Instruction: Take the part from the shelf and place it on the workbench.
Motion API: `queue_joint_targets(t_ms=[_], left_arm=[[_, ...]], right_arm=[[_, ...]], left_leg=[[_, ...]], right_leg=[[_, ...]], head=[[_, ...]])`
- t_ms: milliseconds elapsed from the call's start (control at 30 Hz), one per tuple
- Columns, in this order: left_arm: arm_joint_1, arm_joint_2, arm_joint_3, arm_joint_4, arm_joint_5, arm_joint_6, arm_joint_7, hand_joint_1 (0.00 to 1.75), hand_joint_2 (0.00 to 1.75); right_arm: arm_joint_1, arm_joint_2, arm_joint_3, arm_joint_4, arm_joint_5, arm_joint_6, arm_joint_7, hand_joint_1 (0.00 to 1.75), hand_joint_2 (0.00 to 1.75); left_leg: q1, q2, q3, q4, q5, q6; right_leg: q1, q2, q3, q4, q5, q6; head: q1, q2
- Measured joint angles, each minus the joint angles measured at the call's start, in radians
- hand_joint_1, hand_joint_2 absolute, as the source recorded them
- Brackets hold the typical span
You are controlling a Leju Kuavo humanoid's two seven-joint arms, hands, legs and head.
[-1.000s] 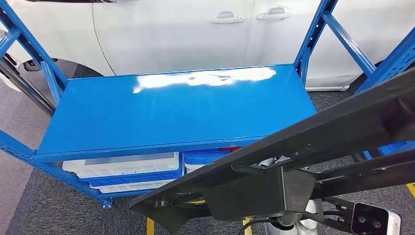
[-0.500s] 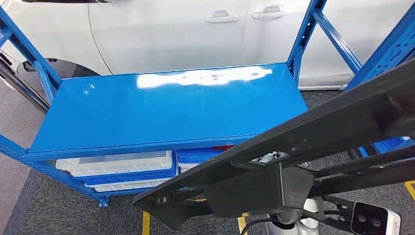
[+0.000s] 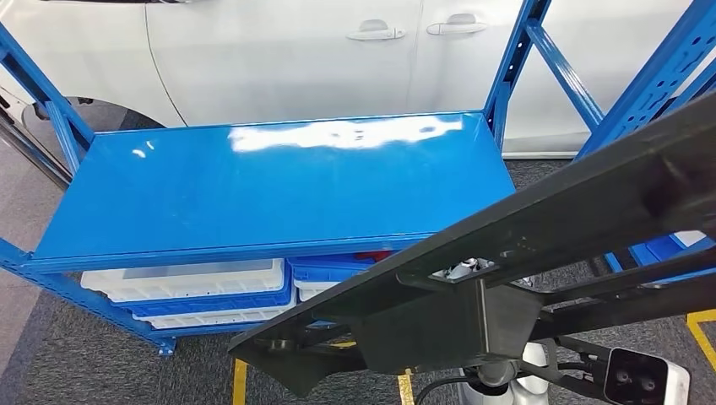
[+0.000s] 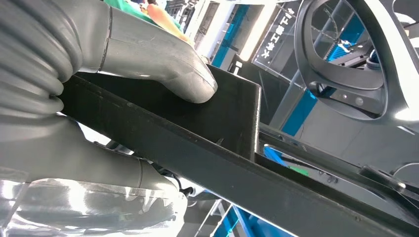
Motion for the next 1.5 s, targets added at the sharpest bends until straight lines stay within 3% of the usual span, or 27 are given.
queue_joint_targets(t_ms=[67, 100, 167, 200, 233, 267, 300, 367, 433, 567, 633, 700, 733, 767, 800, 867, 933, 1033, 1067, 1133, 1200, 1233, 1267, 1300, 1400, 1433, 1500], left_arm=[[0.001, -0.002, 0.000, 0.000, 0.000, 0.000, -0.001, 0.00, 1.75], [0.000, -0.002, 0.000, 0.000, 0.000, 0.000, -0.003, 0.00, 1.75], [-0.002, -0.003, 0.000, 0.000, -0.003, -0.002, -0.009, 0.00, 1.75], [-0.002, -0.003, 0.000, 0.000, -0.004, -0.003, -0.010, 0.00, 1.75], [-0.001, -0.003, 0.000, 0.000, -0.005, -0.004, -0.012, 0.00, 1.75], [-0.001, -0.003, 0.000, 0.000, -0.006, -0.004, -0.013, 0.00, 1.75], [0.000, -0.004, 0.000, 0.000, -0.008, -0.005, -0.017, 0.00, 1.75], [-0.001, -0.004, 0.000, 0.000, -0.009, -0.006, -0.026, 0.00, 1.75], [-0.002, -0.005, 0.000, 0.000, -0.009, -0.007, -0.037, 0.00, 1.75], [-0.002, -0.004, -0.002, 0.000, -0.012, -0.006, -0.044, 0.00, 1.75], [-0.002, -0.004, -0.002, 0.000, -0.012, -0.006, -0.044, 0.00, 1.75], [-0.001, -0.005, -0.002, 0.000, -0.012, -0.005, -0.044, 0.00, 1.75], [-0.001, -0.005, -0.002, 0.000, -0.012, -0.005, -0.044, 0.00, 1.75], [0.000, -0.005, -0.002, 0.000, -0.012, -0.004, -0.044, 0.00, 1.75], [0.000, -0.005, -0.002, 0.000, -0.012, -0.004, -0.044, 0.00, 1.75], [-0.001, -0.005, -0.002, 0.000, -0.012, -0.003, -0.044, 0.00, 1.75], [-0.002, -0.004, -0.003, 0.000, -0.012, -0.002, -0.044, 0.00, 1.75], [-0.002, -0.005, -0.002, 0.000, -0.012, 0.000, -0.043, 0.00, 1.75], [-0.002, -0.005, -0.002, 0.000, -0.012, 0.001, -0.043, 0.00, 1.75], [-0.004, -0.006, -0.002, 0.000, -0.012, 0.002, -0.044, 0.00, 1.75], [-0.006, -0.006, -0.002, 0.000, -0.012, 0.003, -0.046, 0.00, 1.75], [-0.006, -0.006, -0.002, 0.000, -0.012, 0.003, -0.046, 0.00, 1.75], [-0.005, -0.006, -0.002, 0.000, -0.012, 0.003, -0.047, 0.00, 1.75], [-0.005, -0.007, -0.002, 0.000, -0.012, 0.003, -0.047, 0.00, 1.75], [-0.005, -0.008, -0.003, 0.000, -0.012, 0.001, -0.048, 0.00, 1.75], [-0.005, -0.008, -0.003, 0.000, -0.012, 0.000, -0.048, 0.00, 1.75], [-0.004, -0.008, -0.003, 0.000, -0.012, 0.000, -0.049, 0.00, 1.75]], right_arm=[[-0.003, -0.001, 0.000, 0.000, -0.004, -0.001, 0.000, 1.75, 1.75], [-0.005, -0.002, 0.000, 0.001, -0.008, -0.002, 0.000, 1.75, 1.75], [-0.008, -0.004, -0.001, 0.003, -0.017, 0.001, 0.000, 1.75, 1.75], [-0.008, -0.004, -0.003, 0.004, -0.021, 0.006, 0.000, 1.75, 1.75], [-0.008, -0.005, -0.006, 0.004, -0.024, 0.012, 0.000, 1.75, 1.75], [-0.008, -0.005, -0.010, 0.005, -0.026, 0.018, 0.000, 1.75, 1.75], [-0.007, -0.004, -0.013, 0.005, -0.027, 0.024, 0.000, 1.75, 1.75], [-0.008, -0.004, -0.019, 0.005, -0.027, 0.033, 0.000, 1.75, 1.75], [-0.007, -0.001, -0.024, 0.005, -0.025, 0.038, -0.001, 1.75, 1.75], [-0.007, 0.002, -0.028, 0.004, -0.022, 0.039, -0.001, 1.75, 1.75], [-0.008, 0.004, -0.028, 0.005, -0.021, 0.038, -0.001, 1.75, 1.75], [-0.009, 0.004, -0.028, 0.005, -0.020, 0.035, -0.001, 1.75, 1.75], [-0.009, 0.004, -0.028, 0.006, -0.020, 0.034, 0.000, 1.75, 1.75], [-0.009, 0.004, -0.028, 0.006, -0.019, 0.034, 0.000, 1.75, 1.75], [-0.009, 0.004, -0.028, 0.006, -0.019, 0.033, 0.000, 1.75, 1.75], [-0.010, 0.004, -0.028, 0.006, -0.019, 0.033, 0.000, 1.75, 1.75], [-0.011, 0.004, -0.028, 0.006, -0.020, 0.033, 0.000, 1.75, 1.75], [-0.013, 0.004, -0.028, 0.007, -0.024, 0.033, 0.000, 1.75, 1.75], [-0.014, 0.004, -0.028, 0.008, -0.026, 0.033, 0.000, 1.75, 1.75], [-0.016, 0.003, -0.028, 0.009, -0.029, 0.033, 0.000, 1.75, 1.75], [-0.018, 0.003, -0.028, 0.011, -0.029, 0.032, 0.000, 1.75, 1.75], [-0.018, 0.003, -0.028, 0.013, -0.029, 0.031, 0.000, 1.75, 1.75], [-0.019, 0.003, -0.028, 0.014, -0.029, 0.030, 0.000, 1.75, 1.75], [-0.020, 0.003, -0.028, 0.015, -0.029, 0.029, 0.000, 1.75, 1.75], [-0.026, 0.003, -0.028, 0.016, -0.029, 0.026, 0.000, 1.75, 1.75], [-0.028, 0.003, -0.028, 0.016, -0.029, 0.025, 0.000, 1.75, 1.75], [-0.031, 0.003, -0.028, 0.016, -0.030, 0.023, -0.001, 1.75, 1.75]], left_leg=[[0.007, 0.001, 0.004, -0.015, 0.010, 0.003], [0.011, 0.002, 0.006, -0.022, 0.015, 0.005], [0.013, 0.004, 0.003, -0.024, 0.018, 0.007], [0.013, 0.005, 0.000, -0.023, 0.018, 0.006], [0.015, 0.005, -0.001, -0.022, 0.018, 0.004], [0.017, 0.005, -0.002, -0.020, 0.018, 0.002], [0.021, 0.005, -0.002, -0.017, 0.017, -0.002], [0.025, 0.004, -0.002, -0.009, 0.012, -0.014], [0.024, 0.003, -0.006, -0.002, 0.008, -0.029], [0.028, 0.003, -0.012, 0.010, -0.005, -0.054], [0.030, 0.003, -0.044, 0.094, -0.066, -0.060], [0.030, 0.002, -0.100, 0.232, -0.137, -0.063], [0.030, 0.002, -0.118, 0.278, -0.153, -0.063], [0.030, 0.002, -0.117, 0.285, -0.148, -0.062], [0.030, 0.002, -0.095, 0.251, -0.125, -0.058], [0.028, 0.000, -0.017, 0.110, -0.066, -0.046], [0.022, -0.002, 0.029, 0.015, -0.034, -0.036], [0.019, -0.002, 0.025, 0.000, -0.019, -0.025], [0.020, 0.000, 0.021, -0.005, -0.010, -0.018], [0.025, 0.004, 0.006, -0.013, 0.011, -0.006], [0.023, 0.006, -0.017, -0.012, 0.027, -0.002], [0.022, 0.006, -0.029, -0.011, 0.035, -0.003], [0.022, 0.007, -0.040, -0.009, 0.042, -0.004], [0.022, 0.007, -0.052, -0.006, 0.049, -0.006], [0.022, 0.006, -0.079, 0.005, 0.068, -0.016], [0.021, 0.005, -0.084, 0.007, 0.074, -0.021], [0.021, 0.005, -0.087, 0.005, 0.088, -0.034]], right_leg=[[-0.001, 0.000, -0.008, 0.020, -0.016, 0.012], [-0.004, 0.000, -0.023, 0.055, -0.039, 0.021], [-0.019, 0.000, -0.083, 0.181, -0.105, 0.038], [-0.027, 0.000, -0.113, 0.244, -0.128, 0.045], [-0.034, 0.000, -0.132, 0.281, -0.135, 0.051], [-0.040, -0.001, -0.131, 0.279, -0.121, 0.057], [-0.046, -0.002, -0.109, 0.234, -0.090, 0.063], [-0.052, -0.006, -0.040, 0.095, -0.026, 0.068], [-0.050, -0.003, -0.006, 0.017, -0.005, 0.056], [-0.046, -0.001, -0.009, 0.007, 0.001, 0.020], [-0.047, -0.004, -0.012, 0.004, 0.009, 0.008], [-0.042, -0.004, -0.019, 0.005, 0.013, 0.001], [-0.039, -0.004, -0.023, 0.007, 0.015, 0.000], [-0.036, -0.004, -0.027, 0.008, 0.016, -0.001], [-0.034, -0.004, -0.029, 0.010, 0.017, -0.001], [-0.031, -0.003, -0.030, 0.012, 0.019, 0.002], [-0.028, -0.004, -0.032, 0.014, 0.024, 0.011], [-0.030, -0.004, -0.038, 0.014, 0.034, 0.030], [-0.031, -0.004, -0.043, 0.021, 0.023, 0.035], [-0.034, -0.004, -0.071, 0.088, -0.041, 0.045], [-0.037, -0.004, -0.113, 0.214, -0.128, 0.052], [-0.039, -0.004, -0.125, 0.265, -0.151, 0.055], [-0.040, -0.004, -0.120, 0.285, -0.154, 0.057], [-0.041, -0.004, -0.095, 0.266, -0.138, 0.058], [-0.040, -0.006, 0.041, 0.069, -0.077, 0.049], [-0.038, -0.006, 0.068, 0.024, -0.071, 0.044], [-0.031, -0.004, 0.075, 0.000, -0.064, 0.033]], head=[[0.000, 0.000], [0.000, 0.000], [0.000, 0.000], [0.000, 0.000], [0.000, 0.000], [0.000, 0.000], [0.000, 0.000], [0.000, 0.000], [0.000, 0.000], [0.000, 0.000], [0.000, 0.000], [0.000, 0.000], [0.000, 0.000], [0.000, 0.000], [0.000, 0.000], [0.000, 0.000], [0.000, 0.000], [0.000, 0.000], [0.000, 0.000], [0.000, 0.000], [0.000, 0.000], [0.000, 0.000], [0.000, 0.000], [0.000, 0.000], [0.000, 0.000], [0.000, 0.000], [0.000, 0.000]])
